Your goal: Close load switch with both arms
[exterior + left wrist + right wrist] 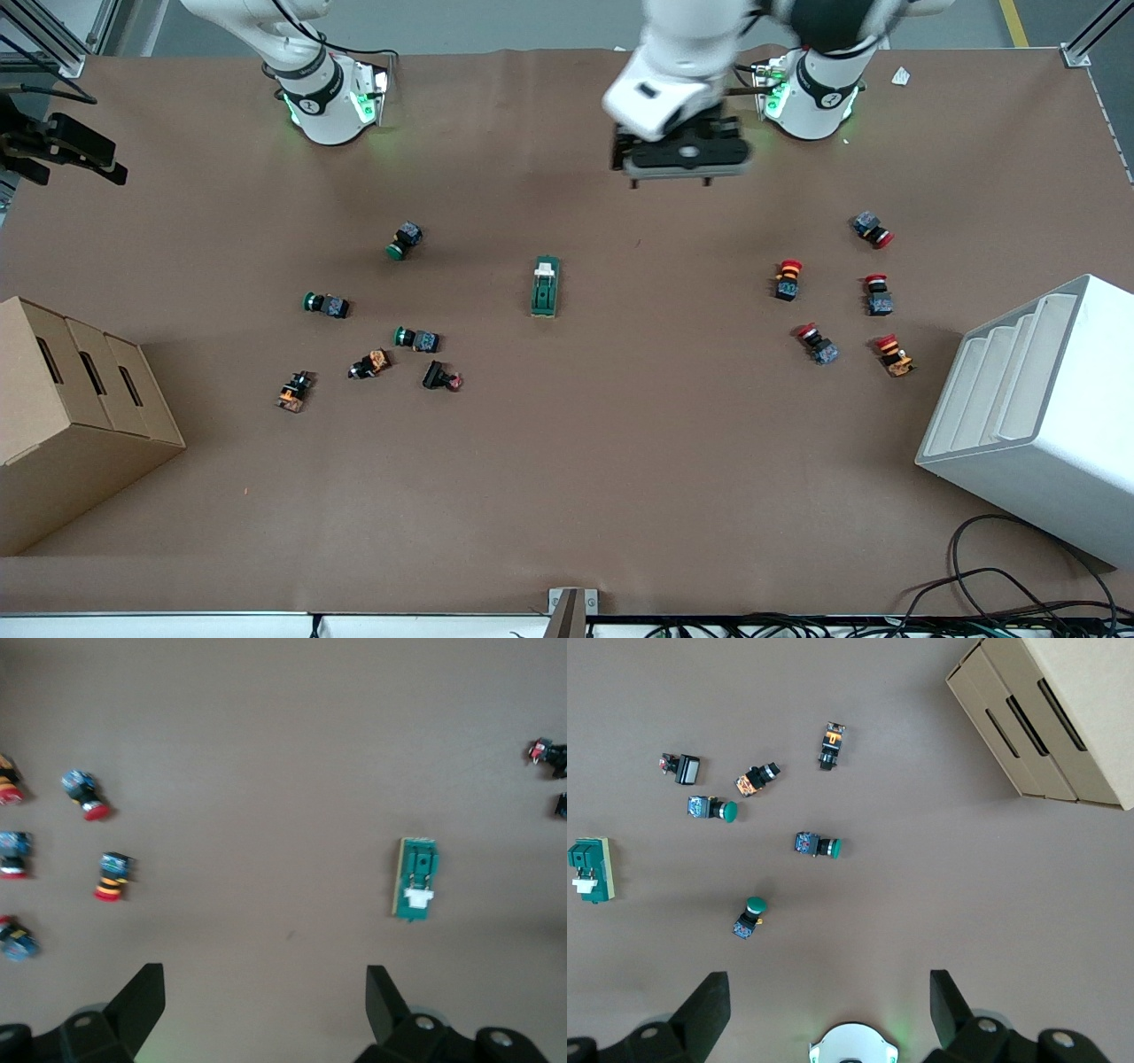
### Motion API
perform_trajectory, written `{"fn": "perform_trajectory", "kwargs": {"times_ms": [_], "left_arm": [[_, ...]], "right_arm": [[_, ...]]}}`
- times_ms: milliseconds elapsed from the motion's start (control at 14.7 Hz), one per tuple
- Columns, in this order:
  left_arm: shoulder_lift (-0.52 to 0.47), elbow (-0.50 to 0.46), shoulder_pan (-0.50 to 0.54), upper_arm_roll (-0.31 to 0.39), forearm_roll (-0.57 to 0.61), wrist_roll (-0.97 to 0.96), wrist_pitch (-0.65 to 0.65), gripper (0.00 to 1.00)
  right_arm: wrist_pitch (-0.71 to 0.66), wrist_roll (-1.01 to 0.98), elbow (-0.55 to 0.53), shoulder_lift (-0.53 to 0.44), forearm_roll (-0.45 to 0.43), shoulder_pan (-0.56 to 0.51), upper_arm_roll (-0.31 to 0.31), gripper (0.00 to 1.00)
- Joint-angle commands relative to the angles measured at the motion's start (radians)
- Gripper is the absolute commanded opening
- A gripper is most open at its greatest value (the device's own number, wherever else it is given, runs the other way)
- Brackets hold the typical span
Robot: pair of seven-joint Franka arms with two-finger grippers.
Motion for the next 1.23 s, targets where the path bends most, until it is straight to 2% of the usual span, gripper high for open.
{"fn": "perform_trajectory", "kwargs": {"times_ms": [0,204,408,545,749,953,1157], "left_arm": [[0.113,0.025,-0.126,-0.004,0.127,-0.237,0.044,1.00],[0.227,0.024,-0.251,-0.004,0.271,-0.478,0.100,1.00],[0.327,0.025,-0.337,-0.004,0.434,-0.691,0.134,1.00],[0.390,0.025,-0.384,-0.004,0.532,-0.833,0.148,1.00],[0.471,0.025,-0.437,-0.004,0.695,-0.992,0.156,1.00],[0.541,0.013,-0.473,-0.003,0.856,-1.138,0.170,1.00],[0.577,-0.059,-0.490,-0.003,1.022,-1.267,0.171,1.00]], "right_arm": [[0.000,0.006,0.003,0.000,-0.007,-0.011,0.005,1.00],[0.000,-0.004,0.003,0.069,-0.007,-0.008,0.005,1.00],[0.010,-0.008,0.027,0.197,-0.001,-0.008,0.005,1.00],[0.012,-0.010,0.050,0.312,-0.027,-0.002,0.005,1.00],[0.087,0.021,-0.005,0.317,0.012,0.031,0.010,1.00],[0.148,0.264,-0.048,0.319,0.078,0.103,0.011,1.00],[0.199,0.536,-0.052,0.339,0.152,0.214,0.011,1.00]]}}
